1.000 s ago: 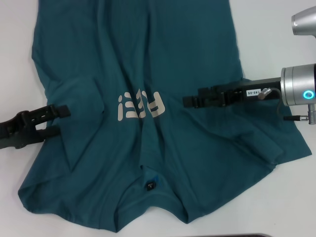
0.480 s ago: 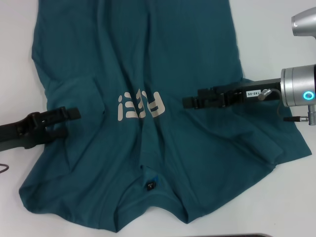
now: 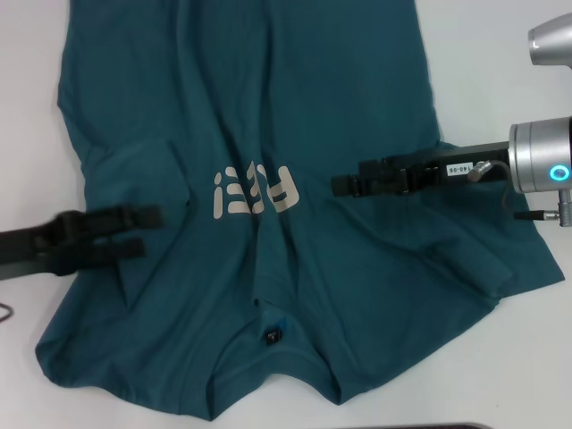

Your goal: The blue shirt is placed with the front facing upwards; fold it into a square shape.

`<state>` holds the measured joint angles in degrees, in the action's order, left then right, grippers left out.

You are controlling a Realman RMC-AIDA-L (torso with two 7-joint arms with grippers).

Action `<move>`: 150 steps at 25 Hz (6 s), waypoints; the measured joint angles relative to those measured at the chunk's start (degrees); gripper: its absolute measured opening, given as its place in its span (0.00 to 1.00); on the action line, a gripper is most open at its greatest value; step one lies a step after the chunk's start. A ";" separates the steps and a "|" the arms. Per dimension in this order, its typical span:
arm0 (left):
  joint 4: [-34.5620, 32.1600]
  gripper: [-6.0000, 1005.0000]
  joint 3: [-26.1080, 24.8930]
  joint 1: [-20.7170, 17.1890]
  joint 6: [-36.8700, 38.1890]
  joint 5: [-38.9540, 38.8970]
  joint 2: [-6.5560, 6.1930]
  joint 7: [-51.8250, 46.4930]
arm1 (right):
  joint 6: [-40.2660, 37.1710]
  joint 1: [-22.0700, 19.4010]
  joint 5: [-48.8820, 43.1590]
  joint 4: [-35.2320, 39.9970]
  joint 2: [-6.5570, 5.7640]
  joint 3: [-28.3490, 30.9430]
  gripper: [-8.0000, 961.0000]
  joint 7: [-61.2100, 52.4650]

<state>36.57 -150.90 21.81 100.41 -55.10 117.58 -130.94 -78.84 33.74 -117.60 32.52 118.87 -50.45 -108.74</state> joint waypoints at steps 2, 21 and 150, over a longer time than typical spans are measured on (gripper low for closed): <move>0.02 0.96 -2.35 -0.86 -1.35 -0.07 -0.53 -0.21 | 0.07 -0.09 0.00 0.00 -0.04 0.00 0.89 0.03; 0.90 0.96 -4.27 -0.17 -11.27 -0.18 1.74 0.41 | 0.02 0.07 0.00 0.22 -0.05 0.00 0.89 -0.03; -0.48 0.95 -13.70 -1.41 8.53 3.59 1.46 31.19 | -12.82 -3.71 0.10 0.79 -7.36 9.59 0.86 -9.69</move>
<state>36.09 -164.60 20.40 108.94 -51.51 119.04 -99.75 -91.66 30.03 -117.50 33.31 111.51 -40.86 -118.43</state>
